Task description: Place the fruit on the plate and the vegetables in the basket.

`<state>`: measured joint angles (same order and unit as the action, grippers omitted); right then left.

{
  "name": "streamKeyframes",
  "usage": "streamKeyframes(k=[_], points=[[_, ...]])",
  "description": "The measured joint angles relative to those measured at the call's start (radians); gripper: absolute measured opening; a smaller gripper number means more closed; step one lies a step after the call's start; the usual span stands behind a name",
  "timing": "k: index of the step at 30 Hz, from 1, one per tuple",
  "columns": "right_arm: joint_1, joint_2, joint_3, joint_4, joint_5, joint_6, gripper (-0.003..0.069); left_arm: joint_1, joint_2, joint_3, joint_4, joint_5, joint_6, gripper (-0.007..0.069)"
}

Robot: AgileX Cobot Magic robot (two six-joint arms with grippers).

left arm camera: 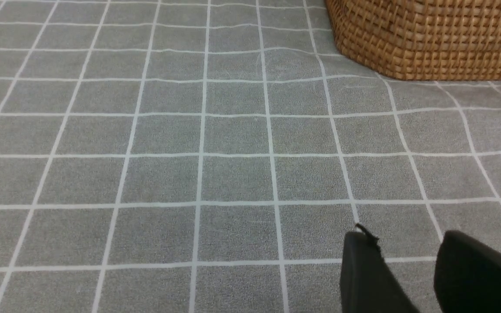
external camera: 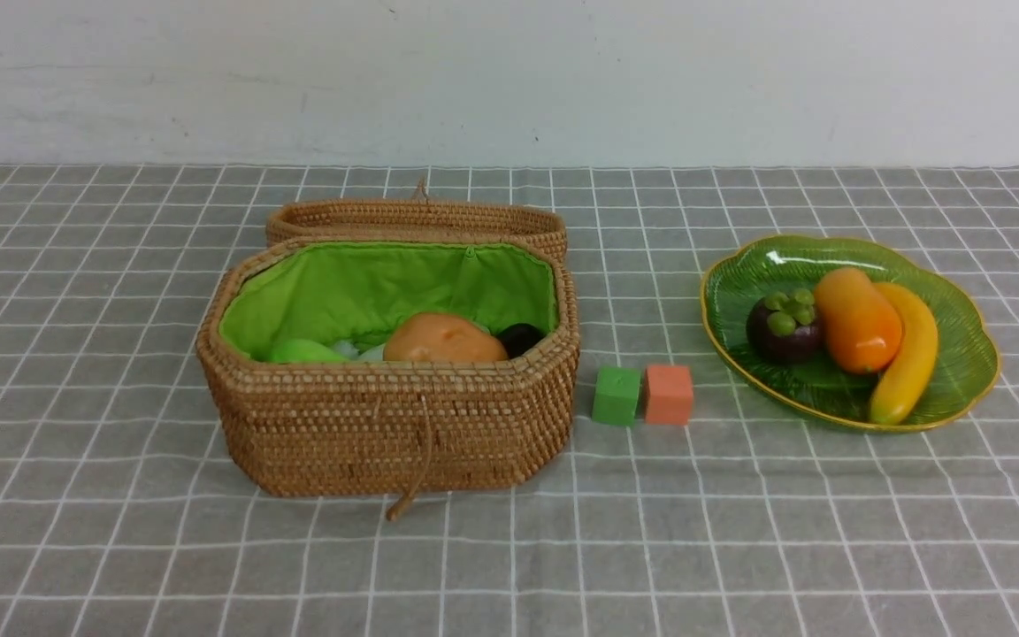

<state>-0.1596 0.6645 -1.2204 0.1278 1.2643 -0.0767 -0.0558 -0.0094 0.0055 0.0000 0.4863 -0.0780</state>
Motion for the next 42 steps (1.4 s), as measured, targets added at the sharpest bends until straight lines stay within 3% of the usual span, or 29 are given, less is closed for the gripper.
streamKeyframes(k=[3, 7, 14, 21, 42], points=[[0.011, -0.057, 0.016, -0.03, -0.041, -0.02, -0.0014, 0.0, 0.0, 0.0, 0.0, 0.0, 0.0, 0.0239], [0.07, -0.215, 0.193, -0.04, -0.235, -0.021, -0.0013, 0.0, 0.0, 0.0, 0.0, 0.0, 0.0, 0.0239], [0.119, -0.533, 0.811, -0.037, -0.635, -0.021, -0.0007, 0.0, 0.0, 0.0, 0.0, 0.0, 0.0, 0.0239], [0.12, -0.674, 1.214, -0.03, -0.866, -0.021, -0.0001, 0.0, 0.0, 0.0, 0.0, 0.0, 0.0, 0.0239], [0.12, -0.676, 1.236, -0.003, -0.875, -0.021, 0.0022, 0.0, 0.0, 0.0, 0.0, 0.0, 0.0, 0.0239]])
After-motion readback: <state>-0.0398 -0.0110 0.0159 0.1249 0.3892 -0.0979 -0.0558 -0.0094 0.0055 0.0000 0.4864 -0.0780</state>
